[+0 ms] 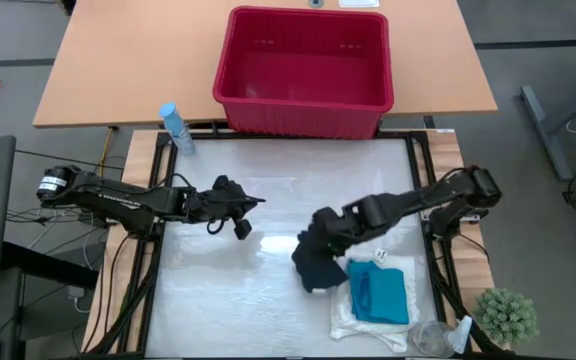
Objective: Fold laundry
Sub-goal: Stack the folded dark blue shorts on top of the folded blue shorts
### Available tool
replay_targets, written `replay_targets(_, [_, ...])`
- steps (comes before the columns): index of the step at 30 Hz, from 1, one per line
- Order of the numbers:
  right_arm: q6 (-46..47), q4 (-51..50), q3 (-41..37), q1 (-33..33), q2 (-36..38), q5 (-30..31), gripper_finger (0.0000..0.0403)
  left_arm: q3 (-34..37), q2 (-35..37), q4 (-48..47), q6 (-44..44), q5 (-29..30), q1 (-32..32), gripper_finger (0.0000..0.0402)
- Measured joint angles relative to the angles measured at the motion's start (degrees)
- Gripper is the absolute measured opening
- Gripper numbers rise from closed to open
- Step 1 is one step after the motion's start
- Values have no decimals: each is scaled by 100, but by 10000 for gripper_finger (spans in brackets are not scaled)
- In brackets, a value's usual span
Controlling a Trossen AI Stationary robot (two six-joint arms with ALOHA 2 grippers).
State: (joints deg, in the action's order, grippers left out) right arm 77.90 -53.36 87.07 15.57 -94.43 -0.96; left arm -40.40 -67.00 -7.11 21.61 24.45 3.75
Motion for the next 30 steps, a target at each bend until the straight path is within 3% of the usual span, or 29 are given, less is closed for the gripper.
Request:
replay_targets(9, [1659, -166, 7, 1013, 369, 818, 29, 0, 0, 4, -107, 0, 0, 0])
replay_targets(13, [2660, -799, 7, 1566, 467, 1151, 29, 0, 0, 7, -101, -14, -46, 0])
replay_targets(23, [4913, -2131, 7, 2870, 487, 1159, 29, 0, 0, 63, 229, -211, -406, 0])
replay_targets(30, [5118, -2650, -36, 3139, 485, 608, 29, 0, 0, 63, 763, -495, -625, 0])
